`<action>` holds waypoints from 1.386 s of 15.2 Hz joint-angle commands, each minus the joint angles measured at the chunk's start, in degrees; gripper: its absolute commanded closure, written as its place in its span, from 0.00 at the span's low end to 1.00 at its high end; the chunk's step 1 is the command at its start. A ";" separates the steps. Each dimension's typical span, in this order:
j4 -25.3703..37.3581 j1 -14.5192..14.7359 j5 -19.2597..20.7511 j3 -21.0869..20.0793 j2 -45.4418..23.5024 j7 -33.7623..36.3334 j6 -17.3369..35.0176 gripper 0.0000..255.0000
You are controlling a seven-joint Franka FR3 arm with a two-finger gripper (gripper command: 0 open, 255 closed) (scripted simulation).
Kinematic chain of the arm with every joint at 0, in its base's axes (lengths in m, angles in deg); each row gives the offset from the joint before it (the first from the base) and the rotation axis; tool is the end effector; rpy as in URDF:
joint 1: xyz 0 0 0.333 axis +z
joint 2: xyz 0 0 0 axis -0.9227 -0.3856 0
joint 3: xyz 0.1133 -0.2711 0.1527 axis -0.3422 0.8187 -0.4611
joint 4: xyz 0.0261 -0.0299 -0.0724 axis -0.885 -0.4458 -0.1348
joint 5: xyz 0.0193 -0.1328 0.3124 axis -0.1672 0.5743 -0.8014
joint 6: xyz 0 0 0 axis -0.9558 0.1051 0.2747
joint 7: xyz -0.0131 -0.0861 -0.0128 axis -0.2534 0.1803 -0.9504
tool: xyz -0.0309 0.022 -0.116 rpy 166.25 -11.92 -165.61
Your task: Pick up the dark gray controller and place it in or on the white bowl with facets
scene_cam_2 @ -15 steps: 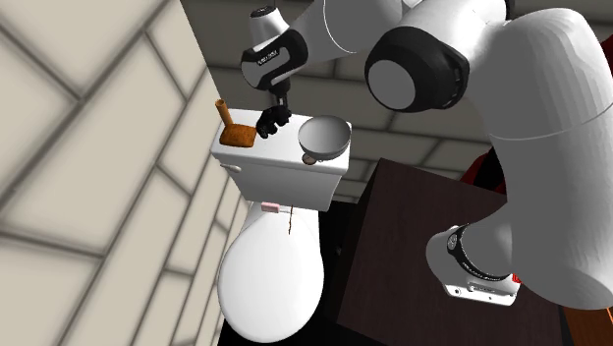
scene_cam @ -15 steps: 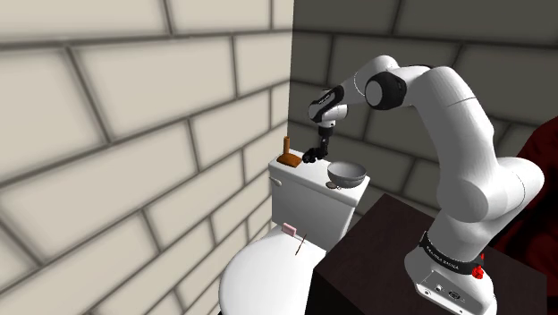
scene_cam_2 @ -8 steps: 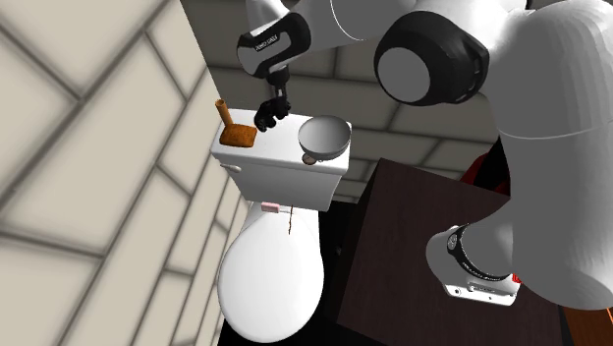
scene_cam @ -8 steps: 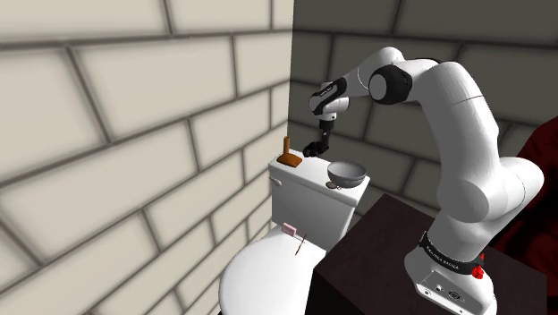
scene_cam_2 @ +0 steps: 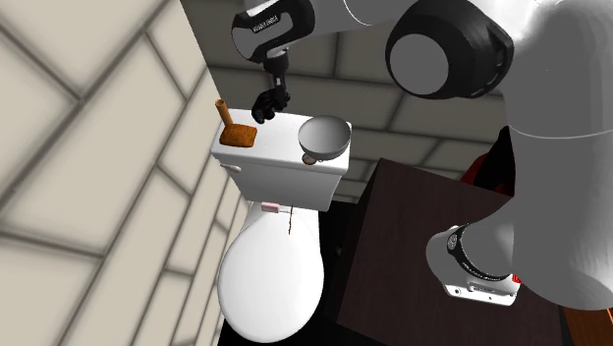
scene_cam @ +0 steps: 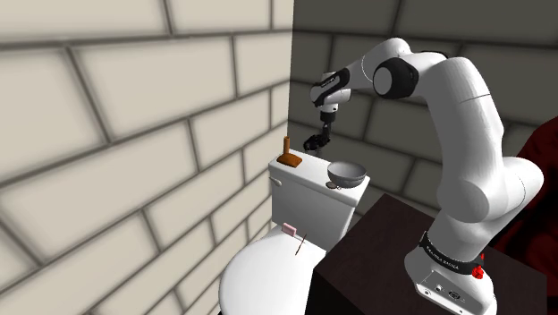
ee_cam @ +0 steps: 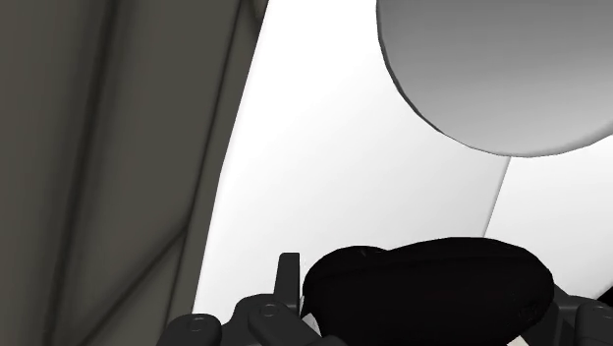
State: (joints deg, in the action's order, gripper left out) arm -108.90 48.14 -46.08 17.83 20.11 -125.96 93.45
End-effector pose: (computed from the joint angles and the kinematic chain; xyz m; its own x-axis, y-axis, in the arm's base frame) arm 0.6073 -0.2950 0.2722 0.8854 0.4577 -0.0808 0.4524 -0.8885 -0.0766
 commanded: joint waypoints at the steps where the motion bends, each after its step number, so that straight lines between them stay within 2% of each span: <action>1: 0.28 -0.02 0.10 0.09 0.78 -0.03 -1.03 1.00; 5: 0.80 0.06 0.31 0.24 2.24 0.05 -3.00 1.00; 13: -25.67 -0.86 1.79 2.39 17.90 -4.02 7.90 1.00; 20: -43.69 -2.67 4.28 5.13 29.43 -7.68 14.67 1.00; 21: -43.82 -2.73 4.08 5.06 28.85 -7.80 15.35 1.00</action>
State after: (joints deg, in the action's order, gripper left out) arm -151.57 45.70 -42.14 22.64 48.38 -133.24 108.21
